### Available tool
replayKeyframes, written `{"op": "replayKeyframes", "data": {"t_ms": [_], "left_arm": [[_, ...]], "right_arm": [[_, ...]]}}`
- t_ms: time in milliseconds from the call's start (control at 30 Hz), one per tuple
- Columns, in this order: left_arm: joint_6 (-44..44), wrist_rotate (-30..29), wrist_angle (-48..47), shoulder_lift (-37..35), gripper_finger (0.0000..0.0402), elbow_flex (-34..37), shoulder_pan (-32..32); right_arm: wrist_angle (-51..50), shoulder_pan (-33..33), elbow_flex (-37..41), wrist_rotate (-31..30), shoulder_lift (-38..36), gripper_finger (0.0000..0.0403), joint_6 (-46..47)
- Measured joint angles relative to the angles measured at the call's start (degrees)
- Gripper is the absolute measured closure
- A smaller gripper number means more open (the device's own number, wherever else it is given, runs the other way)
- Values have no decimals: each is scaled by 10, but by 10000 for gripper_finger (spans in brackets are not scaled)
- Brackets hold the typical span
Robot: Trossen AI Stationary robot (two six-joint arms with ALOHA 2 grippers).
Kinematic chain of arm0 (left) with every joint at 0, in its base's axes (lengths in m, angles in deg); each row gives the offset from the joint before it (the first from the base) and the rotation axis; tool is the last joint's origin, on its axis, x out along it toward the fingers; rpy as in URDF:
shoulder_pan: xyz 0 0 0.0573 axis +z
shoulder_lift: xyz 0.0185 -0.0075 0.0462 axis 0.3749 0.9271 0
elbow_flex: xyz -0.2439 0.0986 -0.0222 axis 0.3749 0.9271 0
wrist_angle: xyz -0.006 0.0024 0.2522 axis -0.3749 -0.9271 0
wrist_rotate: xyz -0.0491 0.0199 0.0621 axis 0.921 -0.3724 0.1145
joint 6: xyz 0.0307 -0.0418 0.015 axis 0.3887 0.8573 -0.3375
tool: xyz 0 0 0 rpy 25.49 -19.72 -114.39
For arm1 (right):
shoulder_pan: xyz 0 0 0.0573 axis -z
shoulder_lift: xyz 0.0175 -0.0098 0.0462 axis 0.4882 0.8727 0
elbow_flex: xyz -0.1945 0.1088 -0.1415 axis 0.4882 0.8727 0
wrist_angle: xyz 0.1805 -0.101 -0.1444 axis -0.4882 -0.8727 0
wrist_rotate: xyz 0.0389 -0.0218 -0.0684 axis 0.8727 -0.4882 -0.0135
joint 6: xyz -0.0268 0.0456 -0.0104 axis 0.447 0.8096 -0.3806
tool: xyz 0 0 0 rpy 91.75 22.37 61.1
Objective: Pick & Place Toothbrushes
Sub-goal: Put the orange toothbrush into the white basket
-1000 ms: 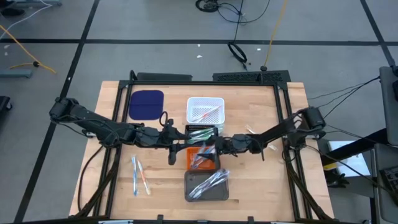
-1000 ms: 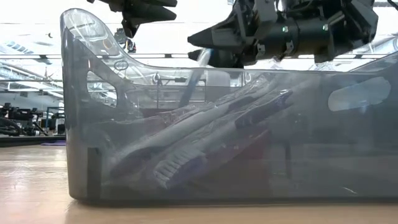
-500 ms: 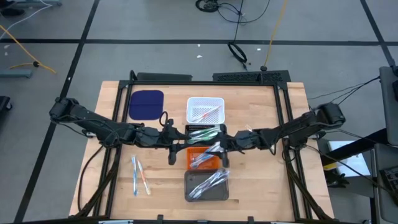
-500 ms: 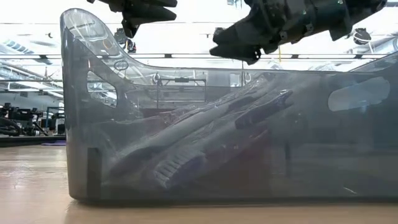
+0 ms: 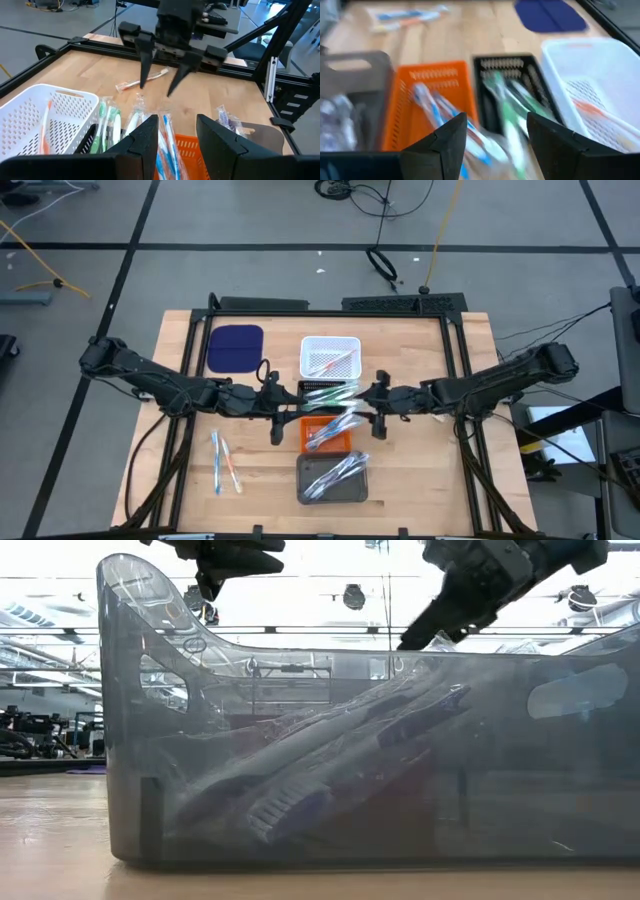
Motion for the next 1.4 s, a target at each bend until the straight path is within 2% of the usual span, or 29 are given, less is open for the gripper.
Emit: {"op": "replayKeyframes", "data": {"t_ms": [433,833,1400], "left_arm": [[-3,0,-1,0,266,0,0],[-3,-30,-5,0,266,0,0],[-3,-30,-8,0,266,0,0]], "right_arm": [[-323,4,0,-60,-97,205,179],[-571,5,1,-65,-100,205,383],[-581,21,95,-34,-100,204,446]]}}
